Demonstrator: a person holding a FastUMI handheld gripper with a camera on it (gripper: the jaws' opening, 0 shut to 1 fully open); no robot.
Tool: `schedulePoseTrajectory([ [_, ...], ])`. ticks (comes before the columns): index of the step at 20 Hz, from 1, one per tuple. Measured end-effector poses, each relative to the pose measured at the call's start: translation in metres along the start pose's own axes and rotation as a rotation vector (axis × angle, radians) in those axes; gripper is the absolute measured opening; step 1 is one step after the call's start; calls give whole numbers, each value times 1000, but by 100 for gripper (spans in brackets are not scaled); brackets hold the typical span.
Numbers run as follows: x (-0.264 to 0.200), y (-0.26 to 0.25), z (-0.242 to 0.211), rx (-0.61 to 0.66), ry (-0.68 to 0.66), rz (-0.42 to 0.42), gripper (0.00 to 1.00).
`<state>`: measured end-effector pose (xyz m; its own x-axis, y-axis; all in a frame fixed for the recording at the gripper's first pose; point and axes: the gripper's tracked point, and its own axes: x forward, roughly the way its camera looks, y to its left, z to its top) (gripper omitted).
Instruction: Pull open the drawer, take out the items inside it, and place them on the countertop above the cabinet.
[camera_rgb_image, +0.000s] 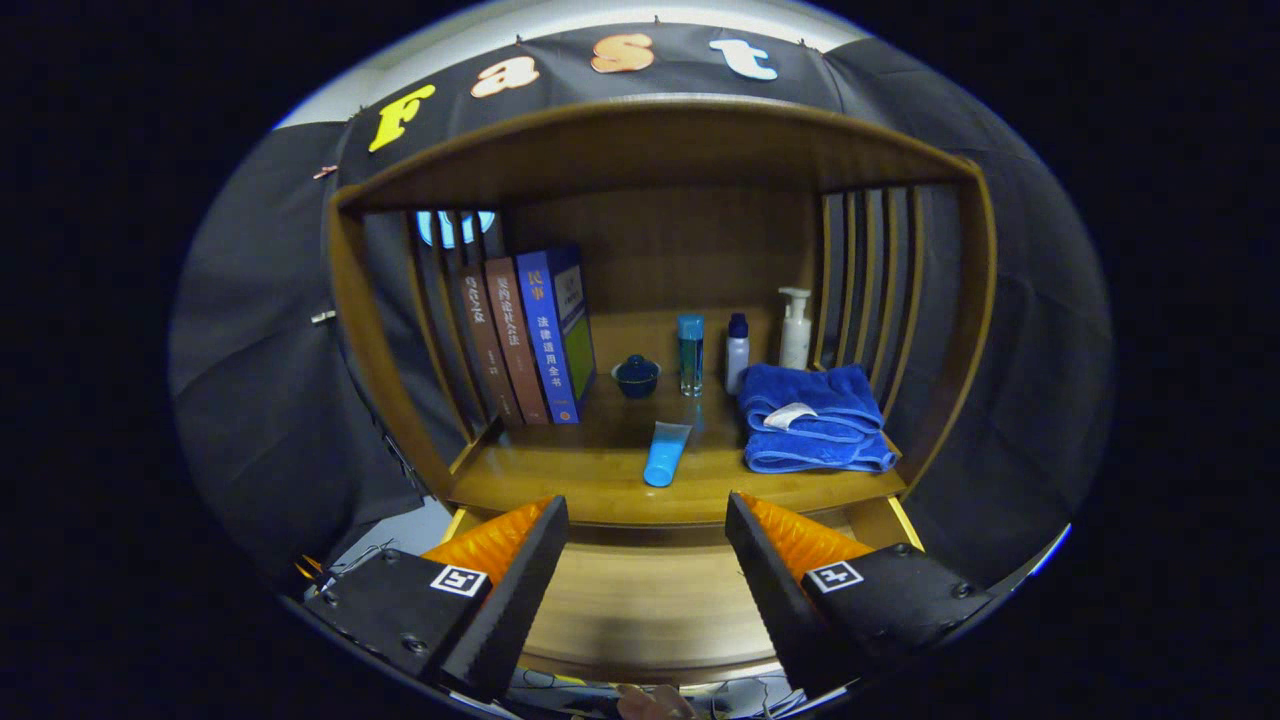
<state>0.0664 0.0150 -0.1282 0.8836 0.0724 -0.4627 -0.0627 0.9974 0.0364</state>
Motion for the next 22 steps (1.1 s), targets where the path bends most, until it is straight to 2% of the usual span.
schedulePoseTrajectory([
  [5,-50,8,-40,11,-120,47,100],
  [9,-69,0,-101,22,-110,35,100],
  [18,-56,-25,-189,54,-70,-37,100],
  [22,-40,-28,-204,60,-40,-45,100],
])
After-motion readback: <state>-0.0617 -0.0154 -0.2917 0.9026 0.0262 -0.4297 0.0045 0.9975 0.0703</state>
